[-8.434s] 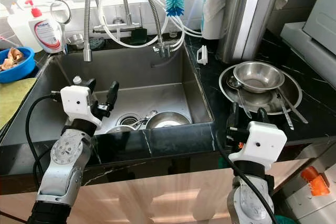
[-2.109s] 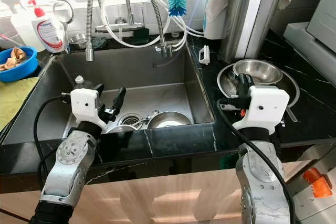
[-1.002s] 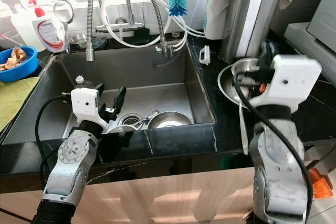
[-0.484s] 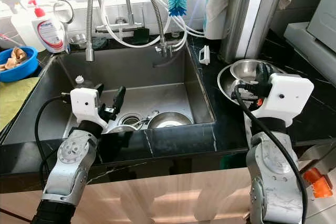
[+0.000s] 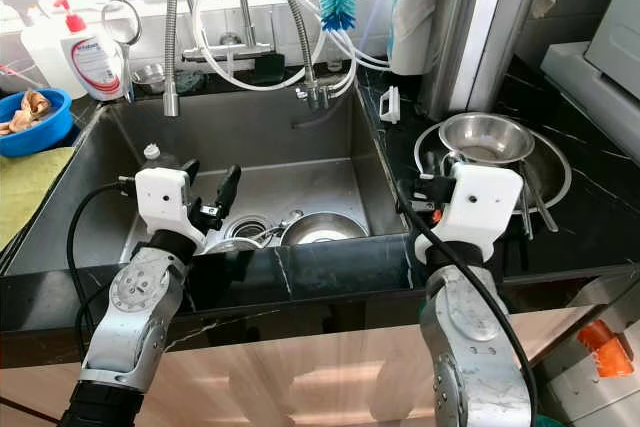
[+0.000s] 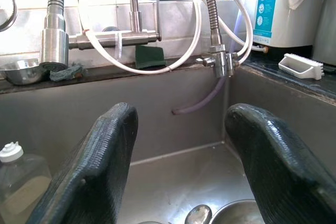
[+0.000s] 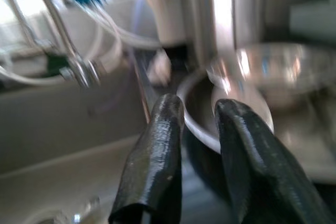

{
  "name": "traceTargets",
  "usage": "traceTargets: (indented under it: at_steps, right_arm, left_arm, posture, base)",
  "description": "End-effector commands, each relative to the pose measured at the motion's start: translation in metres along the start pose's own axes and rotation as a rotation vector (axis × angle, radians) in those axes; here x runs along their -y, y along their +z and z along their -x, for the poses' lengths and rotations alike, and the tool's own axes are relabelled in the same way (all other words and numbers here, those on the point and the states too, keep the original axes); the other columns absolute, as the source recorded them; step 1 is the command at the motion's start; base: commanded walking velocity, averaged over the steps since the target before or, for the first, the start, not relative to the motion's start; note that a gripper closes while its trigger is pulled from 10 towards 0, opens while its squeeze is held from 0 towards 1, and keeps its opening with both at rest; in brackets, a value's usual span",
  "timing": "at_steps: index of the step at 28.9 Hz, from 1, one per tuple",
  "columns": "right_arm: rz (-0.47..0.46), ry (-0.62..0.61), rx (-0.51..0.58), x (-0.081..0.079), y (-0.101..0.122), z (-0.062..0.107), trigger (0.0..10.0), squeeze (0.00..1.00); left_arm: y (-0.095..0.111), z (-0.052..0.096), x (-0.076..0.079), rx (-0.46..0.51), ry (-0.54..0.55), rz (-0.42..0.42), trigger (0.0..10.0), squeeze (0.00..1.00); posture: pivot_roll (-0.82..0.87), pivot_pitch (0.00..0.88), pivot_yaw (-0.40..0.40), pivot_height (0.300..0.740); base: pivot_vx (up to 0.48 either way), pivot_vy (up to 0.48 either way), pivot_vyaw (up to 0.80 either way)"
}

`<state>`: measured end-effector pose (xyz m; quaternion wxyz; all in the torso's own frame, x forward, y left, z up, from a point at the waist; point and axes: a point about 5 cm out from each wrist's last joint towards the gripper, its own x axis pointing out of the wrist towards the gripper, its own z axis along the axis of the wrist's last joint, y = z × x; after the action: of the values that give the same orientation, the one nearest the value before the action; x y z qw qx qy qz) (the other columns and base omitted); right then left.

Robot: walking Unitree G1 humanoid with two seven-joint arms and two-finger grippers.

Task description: Kitchen organization

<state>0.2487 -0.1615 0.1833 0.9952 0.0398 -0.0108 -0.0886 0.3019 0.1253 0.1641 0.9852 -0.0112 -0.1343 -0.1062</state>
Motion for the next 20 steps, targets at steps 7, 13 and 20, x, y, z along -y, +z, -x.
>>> traceTargets:
  at_steps: [7, 13, 20]
  right_arm:
    - [0.006, -0.034, -0.035, 0.006, -0.001, 0.003, 10.0, 1.00]
    - [0.005, -0.040, -0.031, 0.009, 0.004, 0.003, 10.0, 1.00]
    - [0.016, -0.014, -0.030, 0.005, 0.009, 0.004, 10.0, 1.00]
  left_arm:
    - [-0.004, 0.001, -0.001, -0.025, -0.006, 0.005, 10.0, 0.00]
    - [-0.004, 0.001, -0.001, -0.028, -0.006, 0.007, 10.0, 0.00]
    - [-0.004, 0.001, -0.002, -0.028, -0.008, 0.005, 10.0, 0.00]
  posture:
    - [-0.14, 0.000, 0.070, 0.740]
    - [-0.14, 0.000, 0.072, 0.740]
    - [-0.14, 0.000, 0.073, 0.740]
  base:
    - [0.000, 0.000, 0.00]
    - [0.000, 0.000, 0.00]
    - [0.000, 0.000, 0.00]
